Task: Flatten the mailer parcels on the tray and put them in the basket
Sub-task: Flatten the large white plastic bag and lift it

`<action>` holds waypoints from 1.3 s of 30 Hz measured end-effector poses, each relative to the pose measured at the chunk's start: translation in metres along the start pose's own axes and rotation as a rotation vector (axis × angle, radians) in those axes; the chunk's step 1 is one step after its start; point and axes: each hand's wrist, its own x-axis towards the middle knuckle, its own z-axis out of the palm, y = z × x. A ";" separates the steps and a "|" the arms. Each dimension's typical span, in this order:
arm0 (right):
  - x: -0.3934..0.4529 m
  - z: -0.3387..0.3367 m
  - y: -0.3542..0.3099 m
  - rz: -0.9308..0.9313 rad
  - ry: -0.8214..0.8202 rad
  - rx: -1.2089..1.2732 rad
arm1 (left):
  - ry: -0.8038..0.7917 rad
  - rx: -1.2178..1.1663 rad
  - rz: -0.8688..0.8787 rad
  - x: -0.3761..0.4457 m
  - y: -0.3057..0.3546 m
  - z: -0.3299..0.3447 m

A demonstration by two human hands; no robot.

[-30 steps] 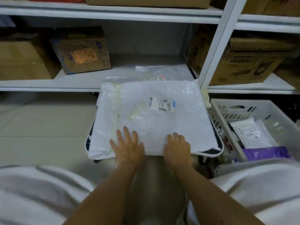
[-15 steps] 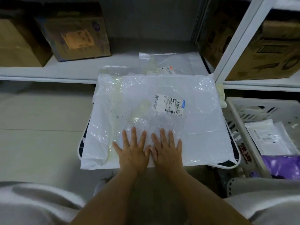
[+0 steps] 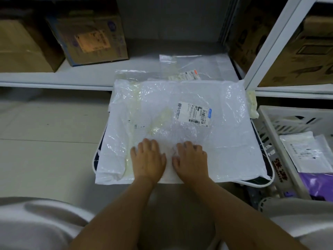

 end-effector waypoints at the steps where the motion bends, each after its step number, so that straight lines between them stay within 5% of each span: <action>1: 0.002 0.000 0.002 0.044 0.016 -0.012 | 0.014 0.012 -0.039 0.004 -0.005 -0.002; 7: -0.007 0.013 0.031 0.408 -0.252 -0.006 | -0.279 -0.092 -0.252 0.012 -0.039 0.013; 11: -0.007 0.010 0.031 0.415 -0.324 -0.027 | -0.362 -0.117 -0.278 0.016 -0.037 0.014; 14: -0.003 0.002 0.038 0.380 -0.264 -0.102 | -0.355 -0.069 -0.272 0.018 -0.035 0.011; 17: 0.008 -0.009 0.056 0.316 -0.087 -0.071 | -0.168 -0.049 -0.274 0.025 -0.028 -0.002; 20: 0.033 -0.017 0.069 0.323 0.052 -0.052 | -0.030 -0.020 -0.127 0.045 -0.008 -0.004; 24: 0.052 -0.009 0.071 0.226 -0.262 -0.009 | -0.111 0.008 0.205 0.067 0.026 0.005; 27: 0.053 0.001 0.078 0.227 -0.344 0.003 | -0.155 0.063 0.261 0.077 0.035 0.013; 31: 0.056 0.001 0.083 0.187 -0.177 -0.064 | -0.135 0.067 0.246 0.081 0.038 0.011; 36: 0.085 0.001 0.082 0.195 0.187 -0.017 | 0.129 -0.010 0.217 0.104 0.064 -0.009; 39: 0.111 -0.009 0.082 0.186 0.147 0.032 | 0.127 0.008 0.233 0.130 0.079 -0.010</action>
